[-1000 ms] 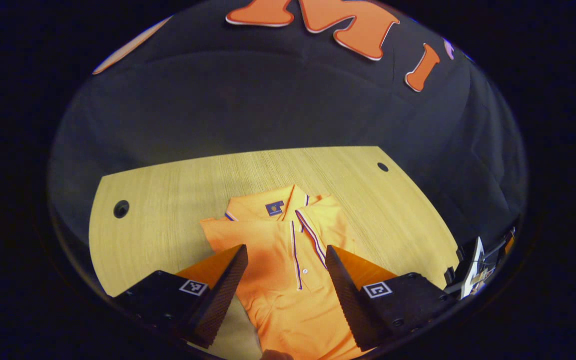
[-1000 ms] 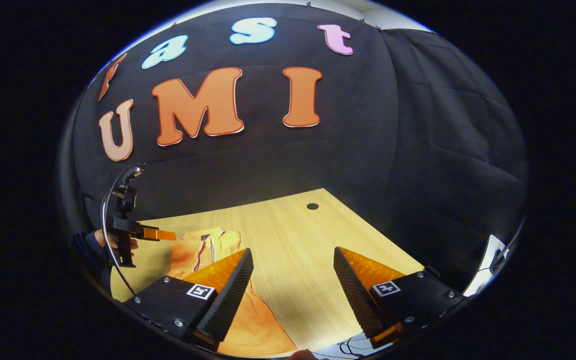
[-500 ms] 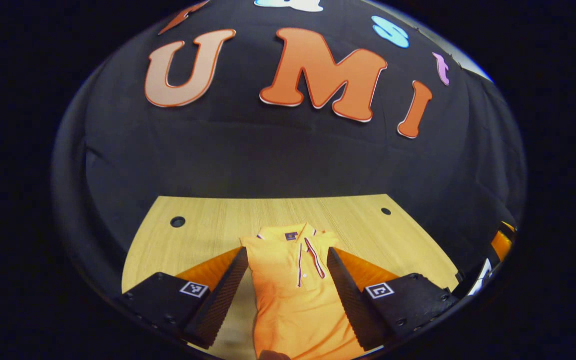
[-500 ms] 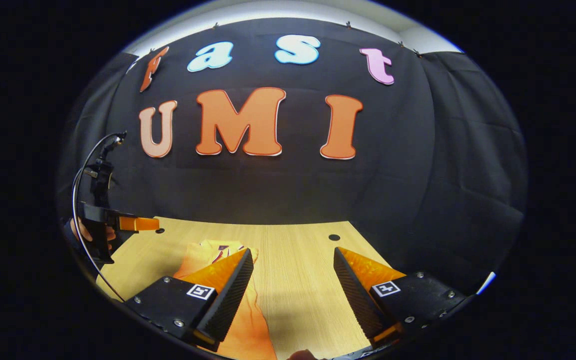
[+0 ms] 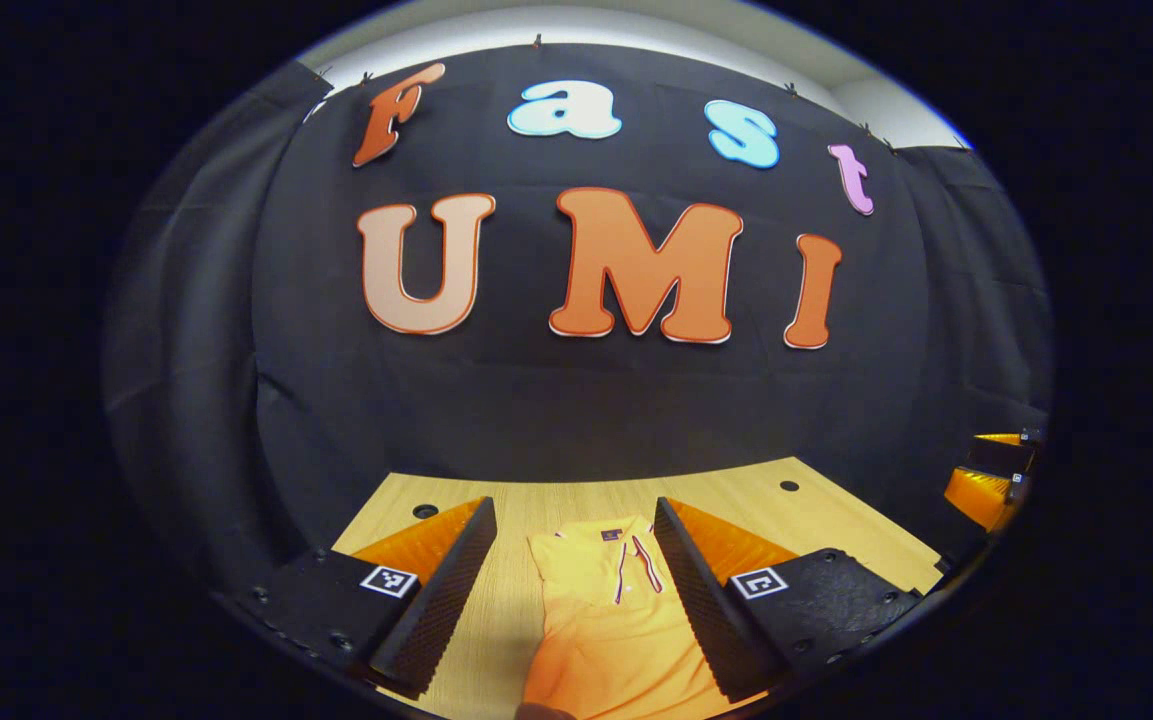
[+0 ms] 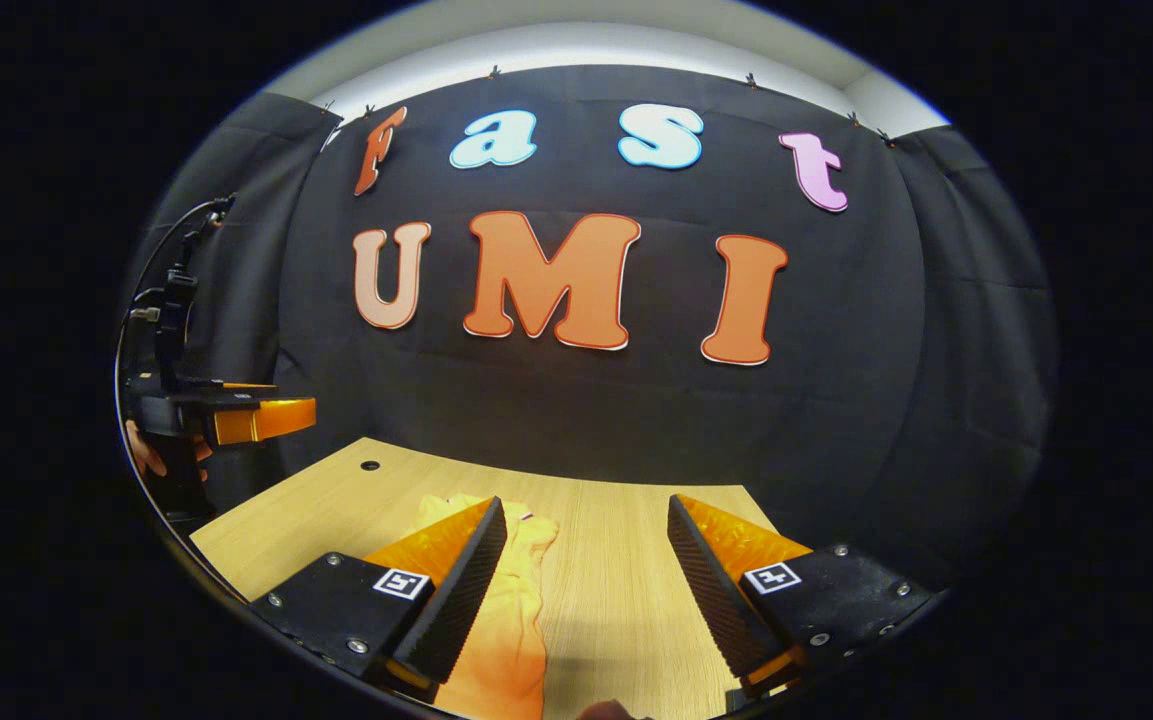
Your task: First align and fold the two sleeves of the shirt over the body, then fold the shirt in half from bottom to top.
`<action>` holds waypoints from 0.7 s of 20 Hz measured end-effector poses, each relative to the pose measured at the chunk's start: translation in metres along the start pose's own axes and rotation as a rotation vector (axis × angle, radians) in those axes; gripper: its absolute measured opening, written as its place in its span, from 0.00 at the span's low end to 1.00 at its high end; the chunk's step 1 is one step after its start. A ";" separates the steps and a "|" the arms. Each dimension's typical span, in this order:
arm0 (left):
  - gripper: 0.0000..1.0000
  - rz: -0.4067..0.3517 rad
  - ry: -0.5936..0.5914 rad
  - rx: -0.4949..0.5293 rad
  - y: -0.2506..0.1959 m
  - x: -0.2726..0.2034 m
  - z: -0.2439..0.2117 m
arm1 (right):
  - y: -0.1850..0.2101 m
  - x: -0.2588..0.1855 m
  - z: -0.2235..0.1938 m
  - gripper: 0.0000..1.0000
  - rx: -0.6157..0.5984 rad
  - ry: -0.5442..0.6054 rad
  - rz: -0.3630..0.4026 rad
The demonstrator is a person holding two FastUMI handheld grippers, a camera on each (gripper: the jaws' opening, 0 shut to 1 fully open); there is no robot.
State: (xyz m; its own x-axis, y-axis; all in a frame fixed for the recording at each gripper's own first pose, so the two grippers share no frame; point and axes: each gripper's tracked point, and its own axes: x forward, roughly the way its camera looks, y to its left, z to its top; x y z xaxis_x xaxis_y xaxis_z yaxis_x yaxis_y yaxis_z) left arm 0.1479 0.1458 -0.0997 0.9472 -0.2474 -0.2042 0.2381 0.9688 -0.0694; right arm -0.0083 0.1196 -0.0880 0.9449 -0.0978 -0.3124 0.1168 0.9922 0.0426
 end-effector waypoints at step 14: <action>0.97 0.140 -0.240 0.059 -0.012 -0.099 0.028 | 0.017 -0.037 -0.005 0.99 -0.020 -0.113 0.108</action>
State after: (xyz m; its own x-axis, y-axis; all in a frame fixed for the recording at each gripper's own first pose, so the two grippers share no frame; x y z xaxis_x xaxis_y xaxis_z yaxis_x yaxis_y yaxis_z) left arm 0.0571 0.1596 -0.0512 0.9938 -0.1070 0.0294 0.1070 0.9943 0.0013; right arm -0.0429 0.1409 -0.0806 0.9802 0.0023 -0.1982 0.0080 0.9987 0.0510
